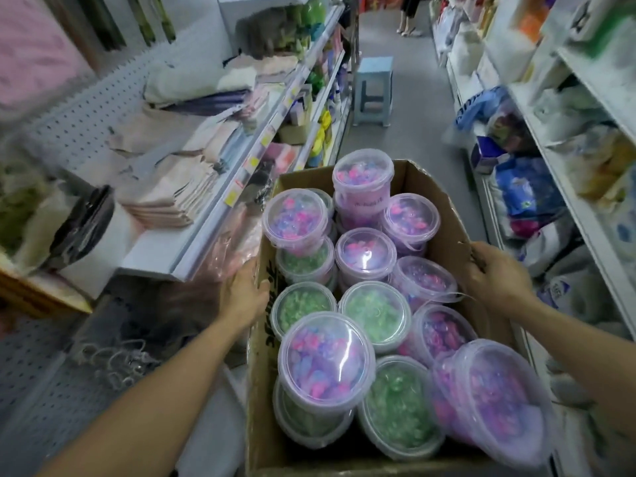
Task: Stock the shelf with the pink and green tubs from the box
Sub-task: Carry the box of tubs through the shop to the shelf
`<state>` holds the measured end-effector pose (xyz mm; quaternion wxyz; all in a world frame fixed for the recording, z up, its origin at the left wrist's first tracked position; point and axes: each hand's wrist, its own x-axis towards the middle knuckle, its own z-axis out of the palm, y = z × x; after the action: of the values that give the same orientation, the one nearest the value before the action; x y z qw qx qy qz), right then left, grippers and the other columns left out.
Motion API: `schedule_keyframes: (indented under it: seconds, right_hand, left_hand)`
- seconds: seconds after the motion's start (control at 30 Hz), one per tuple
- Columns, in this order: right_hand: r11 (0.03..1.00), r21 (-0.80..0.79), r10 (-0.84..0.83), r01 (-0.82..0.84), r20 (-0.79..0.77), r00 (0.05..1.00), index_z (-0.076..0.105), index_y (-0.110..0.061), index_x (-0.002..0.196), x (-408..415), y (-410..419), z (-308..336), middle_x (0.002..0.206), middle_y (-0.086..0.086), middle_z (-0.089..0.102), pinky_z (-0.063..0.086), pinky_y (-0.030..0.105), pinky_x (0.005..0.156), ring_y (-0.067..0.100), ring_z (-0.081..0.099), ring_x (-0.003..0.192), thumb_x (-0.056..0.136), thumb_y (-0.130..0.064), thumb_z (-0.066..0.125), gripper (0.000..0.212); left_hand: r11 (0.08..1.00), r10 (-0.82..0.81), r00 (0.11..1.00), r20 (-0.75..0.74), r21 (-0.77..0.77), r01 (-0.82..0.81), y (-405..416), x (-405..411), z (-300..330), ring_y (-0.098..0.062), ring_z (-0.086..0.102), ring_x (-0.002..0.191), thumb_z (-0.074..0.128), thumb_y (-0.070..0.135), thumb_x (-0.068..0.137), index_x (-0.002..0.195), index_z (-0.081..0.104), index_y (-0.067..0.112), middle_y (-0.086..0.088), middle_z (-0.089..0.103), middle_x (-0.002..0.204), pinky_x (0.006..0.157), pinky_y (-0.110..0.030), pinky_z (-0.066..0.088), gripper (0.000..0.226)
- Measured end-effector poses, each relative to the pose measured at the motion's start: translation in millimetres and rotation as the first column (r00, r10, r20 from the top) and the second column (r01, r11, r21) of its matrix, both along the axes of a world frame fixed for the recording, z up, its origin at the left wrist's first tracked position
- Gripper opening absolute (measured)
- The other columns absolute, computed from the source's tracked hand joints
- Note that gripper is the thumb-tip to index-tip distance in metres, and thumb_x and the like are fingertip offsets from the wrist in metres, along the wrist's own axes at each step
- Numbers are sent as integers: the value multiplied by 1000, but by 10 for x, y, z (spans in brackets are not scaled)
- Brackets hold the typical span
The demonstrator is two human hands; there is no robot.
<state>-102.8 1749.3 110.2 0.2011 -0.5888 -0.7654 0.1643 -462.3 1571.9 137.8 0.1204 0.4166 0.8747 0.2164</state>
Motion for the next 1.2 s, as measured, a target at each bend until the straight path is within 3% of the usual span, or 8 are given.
schedule_keyframes:
  seconds: [0.07, 0.2, 0.33, 0.47, 0.77, 0.9, 1.1, 1.2]
  right_hand:
    - [1000, 13, -17, 17, -14, 1000, 59, -17, 86, -93, 446, 47, 79, 14, 67, 43, 36, 62, 39, 62, 75, 91, -23, 52, 10]
    - [998, -12, -57, 57, -23, 998, 61, -18, 90, -364, 1350, 116, 83, 13, 67, 47, 38, 66, 38, 61, 76, 87, -16, 52, 10]
    - [993, -44, -112, 111, -14, 994, 62, -22, 94, -640, 2335, 83, 90, 13, 69, 43, 35, 66, 37, 62, 81, 86, -17, 51, 14]
    - [990, -35, -139, 139, -6, 990, 64, -19, 99, -879, 3280, 141, 95, 16, 69, 46, 38, 70, 39, 62, 87, 86, -16, 53, 17]
    - [982, -22, -186, 186, 2, 983, 50, -21, 77, -1207, 5246, 202, 74, 8, 62, 46, 40, 63, 37, 58, 74, 81, -22, 46, 5]
    - [980, -28, -195, 195, 5, 981, 53, -20, 80, -1332, 6303, 169, 77, 11, 64, 46, 40, 63, 38, 59, 77, 82, -23, 47, 8]
    - [985, -16, -169, 169, 37, 985, 51, -19, 79, -1511, 8011, 199, 72, 7, 62, 49, 40, 62, 36, 57, 70, 73, -28, 41, 15]
    - [986, -27, -162, 164, 72, 984, 46, -21, 75, -1674, 8777, 285, 71, 5, 54, 47, 40, 63, 32, 51, 67, 76, -25, 45, 4]
  left_hand:
    - [1000, 1, 998, 63, 25, -2, 503, -132, 7, -34, 59, 111, 60, 21, 88, 136, 48, 21, -10, 65, 121, 95, -42, 48, 49]
    - [999, -36, 998, 60, 24, 35, 1578, -429, -37, -34, 65, 95, 60, 20, 86, 131, 51, 23, -11, 70, 98, 86, -42, 52, 46]
    - [999, -49, 998, 26, 0, 49, 2693, -732, -55, -33, 62, 106, 61, 24, 87, 138, 48, 24, -11, 68, 116, 90, -41, 51, 53]
    - [995, -88, 996, -16, -50, 87, 3747, -1017, 2, -34, 62, 104, 59, 28, 88, 137, 48, 25, -11, 67, 117, 87, -38, 51, 50]
    - [982, -181, 983, -21, -62, 180, 6006, -1461, 54, -36, 60, 102, 59, 27, 86, 136, 49, 24, -12, 68, 110, 86, -41, 50, 51]
    - [981, -187, 981, -51, -59, 184, 7097, -1567, 15, -34, 59, 110, 58, 30, 88, 140, 46, 24, -10, 66, 120, 91, -40, 49, 54]
    - [991, -129, 992, -2, -22, 129, 8696, -1698, 49, -32, 60, 107, 57, 29, 92, 143, 42, 22, -12, 66, 113, 87, -35, 46, 53]
    - [993, -120, 993, -4, -9, 119, 9379, -1821, 114, -31, 57, 111, 56, 27, 94, 145, 40, 18, -12, 64, 118, 87, -34, 44, 54]
